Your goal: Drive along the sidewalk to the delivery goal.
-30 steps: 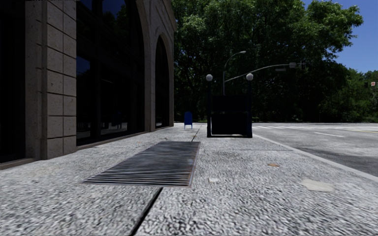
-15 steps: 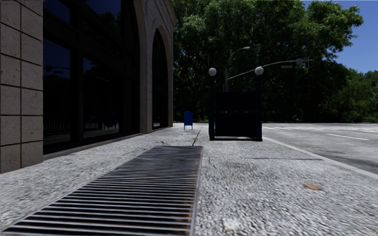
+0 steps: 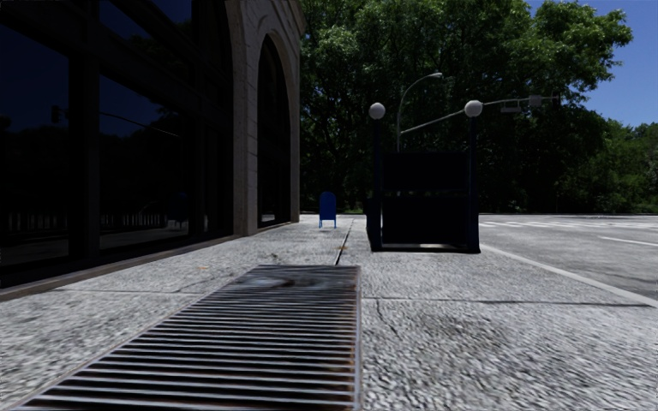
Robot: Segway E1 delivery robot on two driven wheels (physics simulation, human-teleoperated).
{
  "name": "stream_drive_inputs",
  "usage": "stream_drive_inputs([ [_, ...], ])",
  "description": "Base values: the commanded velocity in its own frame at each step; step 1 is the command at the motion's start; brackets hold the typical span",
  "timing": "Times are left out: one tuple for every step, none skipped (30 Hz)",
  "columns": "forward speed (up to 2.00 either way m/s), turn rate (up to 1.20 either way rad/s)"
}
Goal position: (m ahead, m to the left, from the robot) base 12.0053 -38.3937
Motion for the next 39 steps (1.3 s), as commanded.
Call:
stream_drive_inputs([
  [2.0, 0.0],
  [2.0, 0.0],
  [2.0, 0.0],
  [2.0, 0.0],
  [2.0, 0.0],
  [2.0, 0.0],
  [2.0, 0.0],
  [2.0, 0.0],
  [2.0, 0.0],
  [2.0, 0.0],
  [2.0, 0.0],
  [2.0, 0.0],
  [2.0, 0.0],
  [2.0, 0.0],
  [2.0, 0.0],
  [2.0, 0.0],
  [2.0, 0.0],
  [2.0, 0.0],
  [2.0, 0.0],
  [2.0, 0.0],
  [2.0, 0.0],
  [2.0, 0.0],
  [2.0, 0.0],
  [2.0, 0.0],
  [2.0, 0.0],
  [2.0, 0.0],
  [2.0, 0.0],
  [2.0, 0.0],
  [2.0, 0.0],
  [2.0, 0.0],
  [2.0, 0.0],
  [2.0, 0.0],
  [2.0, 0.0],
  [2.0, 0.0],
  [2.0, 0.0],
  [2.0, 0.0],
  [2.0, 0.0],
  [2.0, 0.0],
  [2.0, 0.0],
])
